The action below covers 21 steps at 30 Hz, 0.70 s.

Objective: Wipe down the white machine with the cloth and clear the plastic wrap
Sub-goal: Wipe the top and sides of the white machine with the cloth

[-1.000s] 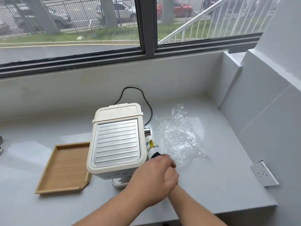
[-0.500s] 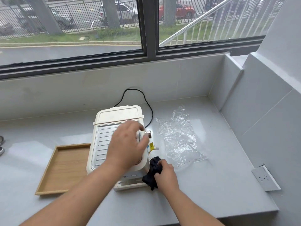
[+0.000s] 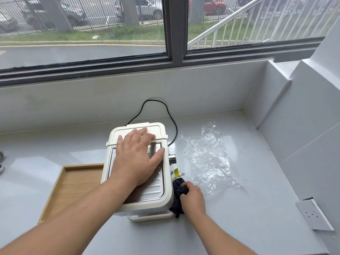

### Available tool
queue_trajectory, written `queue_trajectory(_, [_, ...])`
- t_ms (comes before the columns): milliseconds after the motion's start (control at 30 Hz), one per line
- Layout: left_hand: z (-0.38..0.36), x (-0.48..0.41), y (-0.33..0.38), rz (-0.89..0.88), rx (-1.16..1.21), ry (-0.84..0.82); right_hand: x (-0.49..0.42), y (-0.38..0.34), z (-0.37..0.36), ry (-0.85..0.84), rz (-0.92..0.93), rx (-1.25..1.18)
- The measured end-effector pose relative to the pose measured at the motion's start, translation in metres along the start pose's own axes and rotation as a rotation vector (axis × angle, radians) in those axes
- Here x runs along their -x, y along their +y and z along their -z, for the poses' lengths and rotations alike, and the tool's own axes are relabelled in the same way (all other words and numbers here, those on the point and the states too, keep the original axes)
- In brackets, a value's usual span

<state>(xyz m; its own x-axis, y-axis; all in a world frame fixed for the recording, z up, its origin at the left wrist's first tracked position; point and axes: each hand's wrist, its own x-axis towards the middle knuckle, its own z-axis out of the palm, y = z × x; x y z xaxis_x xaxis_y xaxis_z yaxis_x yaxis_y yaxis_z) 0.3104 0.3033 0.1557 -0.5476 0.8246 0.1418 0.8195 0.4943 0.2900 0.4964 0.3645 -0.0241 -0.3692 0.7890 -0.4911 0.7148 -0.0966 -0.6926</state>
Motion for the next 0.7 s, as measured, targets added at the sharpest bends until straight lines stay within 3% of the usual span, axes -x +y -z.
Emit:
queue_trajectory(433, [0.001, -0.001, 0.001, 0.013, -0.042, -0.027, -0.070, -0.038, 0.032, -0.274, -0.132, -0.395])
queue_trajectory(700, [0.005, -0.001, 0.004, 0.023, -0.035, -0.034, -0.090, -0.085, 0.046, -0.360, -0.138, -0.378])
